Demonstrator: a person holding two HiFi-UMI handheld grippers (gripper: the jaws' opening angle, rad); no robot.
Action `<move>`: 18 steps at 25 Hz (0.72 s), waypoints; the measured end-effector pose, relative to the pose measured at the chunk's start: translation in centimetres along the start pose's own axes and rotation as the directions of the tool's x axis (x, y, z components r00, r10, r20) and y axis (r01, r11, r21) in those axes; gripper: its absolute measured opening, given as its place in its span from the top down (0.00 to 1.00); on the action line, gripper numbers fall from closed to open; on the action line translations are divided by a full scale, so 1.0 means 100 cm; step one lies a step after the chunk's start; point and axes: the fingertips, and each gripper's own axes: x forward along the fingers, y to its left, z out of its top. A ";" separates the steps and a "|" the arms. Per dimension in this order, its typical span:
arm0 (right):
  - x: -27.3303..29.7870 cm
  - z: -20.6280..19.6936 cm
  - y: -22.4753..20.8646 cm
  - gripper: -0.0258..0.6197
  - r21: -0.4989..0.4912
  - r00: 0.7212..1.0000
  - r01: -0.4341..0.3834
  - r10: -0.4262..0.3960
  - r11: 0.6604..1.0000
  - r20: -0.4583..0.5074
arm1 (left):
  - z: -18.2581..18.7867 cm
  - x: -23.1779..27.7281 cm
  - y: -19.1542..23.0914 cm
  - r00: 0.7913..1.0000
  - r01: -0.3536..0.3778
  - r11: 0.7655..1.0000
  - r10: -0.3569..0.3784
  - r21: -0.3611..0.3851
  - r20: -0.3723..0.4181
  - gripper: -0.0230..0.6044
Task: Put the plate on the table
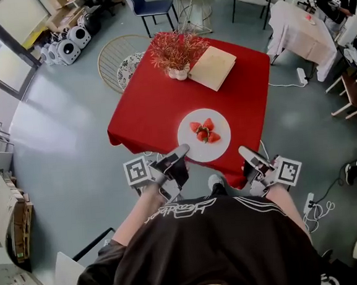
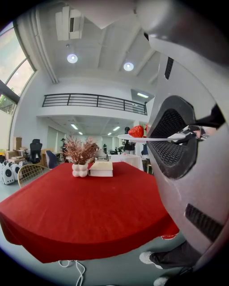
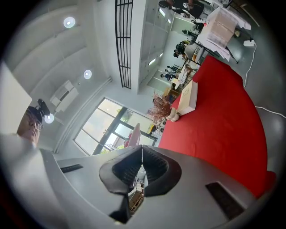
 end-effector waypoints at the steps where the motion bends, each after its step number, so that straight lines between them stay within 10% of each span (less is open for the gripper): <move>1: 0.003 0.009 -0.005 0.95 0.001 1.000 0.001 -0.001 1.000 -0.003 | 0.005 0.007 0.001 1.000 -0.001 1.000 0.001 0.001 0.005 0.93; 18: 0.050 0.065 -0.072 0.95 0.094 0.999 0.039 -0.036 0.995 -0.037 | 0.063 0.064 0.027 0.995 -0.026 0.999 0.029 -0.028 0.098 0.93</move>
